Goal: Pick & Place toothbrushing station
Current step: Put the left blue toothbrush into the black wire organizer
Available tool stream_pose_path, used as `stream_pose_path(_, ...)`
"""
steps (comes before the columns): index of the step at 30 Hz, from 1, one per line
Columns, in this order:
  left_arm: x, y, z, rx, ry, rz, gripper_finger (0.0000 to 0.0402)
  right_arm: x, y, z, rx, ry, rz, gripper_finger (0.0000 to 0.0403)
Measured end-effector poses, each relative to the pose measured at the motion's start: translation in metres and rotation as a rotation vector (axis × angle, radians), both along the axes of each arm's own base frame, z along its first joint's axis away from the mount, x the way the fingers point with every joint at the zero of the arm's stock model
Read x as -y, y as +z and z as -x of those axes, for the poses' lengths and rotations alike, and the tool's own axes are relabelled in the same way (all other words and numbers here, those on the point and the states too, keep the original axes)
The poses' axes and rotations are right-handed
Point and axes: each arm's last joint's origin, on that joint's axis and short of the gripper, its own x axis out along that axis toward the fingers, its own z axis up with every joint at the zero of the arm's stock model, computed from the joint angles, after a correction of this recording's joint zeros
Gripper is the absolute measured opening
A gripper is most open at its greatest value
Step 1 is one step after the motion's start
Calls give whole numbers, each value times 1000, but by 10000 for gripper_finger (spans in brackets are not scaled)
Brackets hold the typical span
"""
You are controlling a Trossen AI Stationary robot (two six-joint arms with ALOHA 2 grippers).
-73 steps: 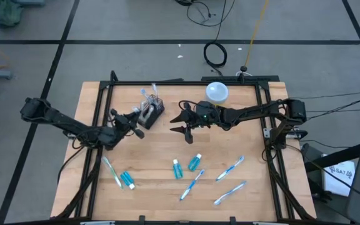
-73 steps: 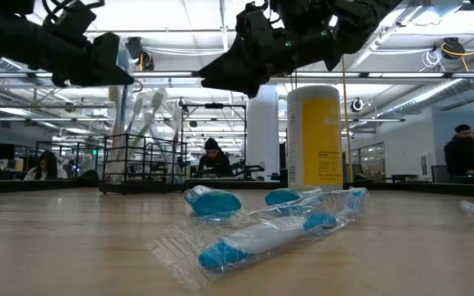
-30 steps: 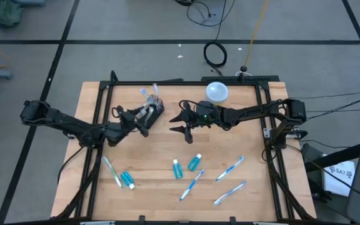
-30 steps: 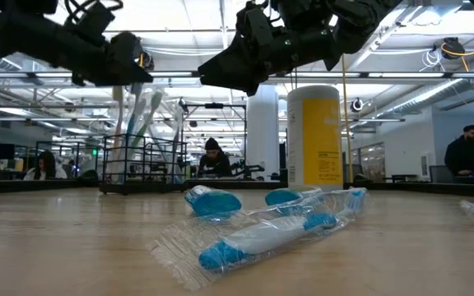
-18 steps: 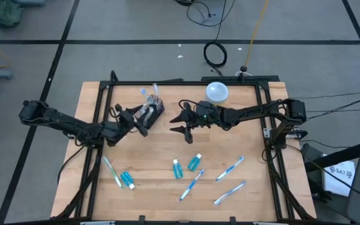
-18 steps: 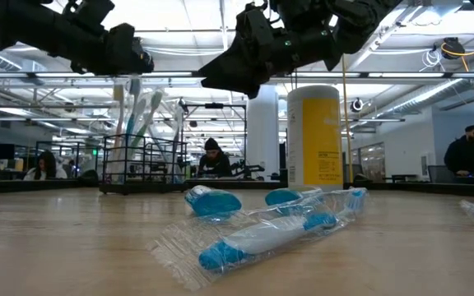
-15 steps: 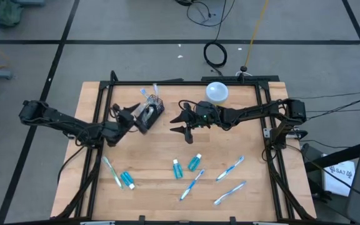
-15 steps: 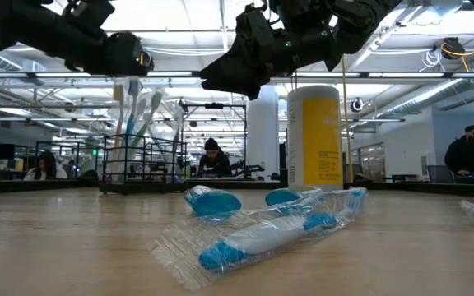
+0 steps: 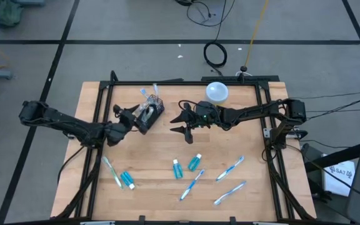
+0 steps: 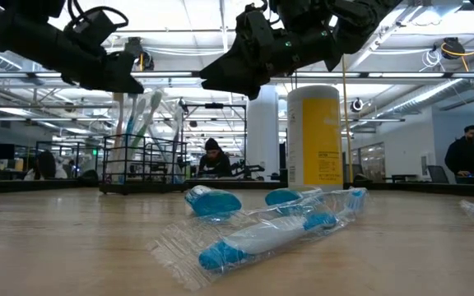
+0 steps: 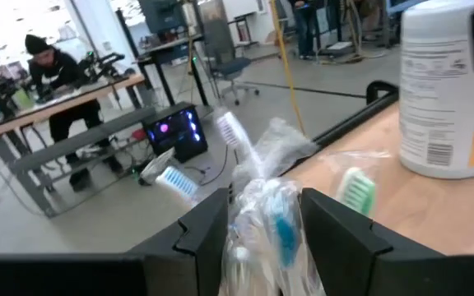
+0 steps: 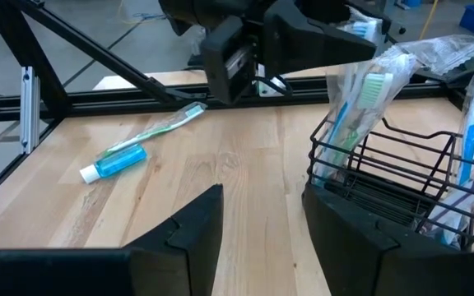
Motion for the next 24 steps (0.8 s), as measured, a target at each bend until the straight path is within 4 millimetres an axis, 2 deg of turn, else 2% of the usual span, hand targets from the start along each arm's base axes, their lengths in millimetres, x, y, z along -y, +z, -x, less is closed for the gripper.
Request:
stream_pose_path(8, -1, 4, -1, 12, 7, -15, 161, 0, 0, 0, 0, 0, 0, 167)
stream_pose_path(16, 3, 27, -1, 93, -15, -109, 161, 0, 0, 0, -1, 0, 0, 167)
stream_pose_path(24, -3, 27, 2, 7, 157, -153, 161, 0, 0, 0, -1, 0, 0, 167)
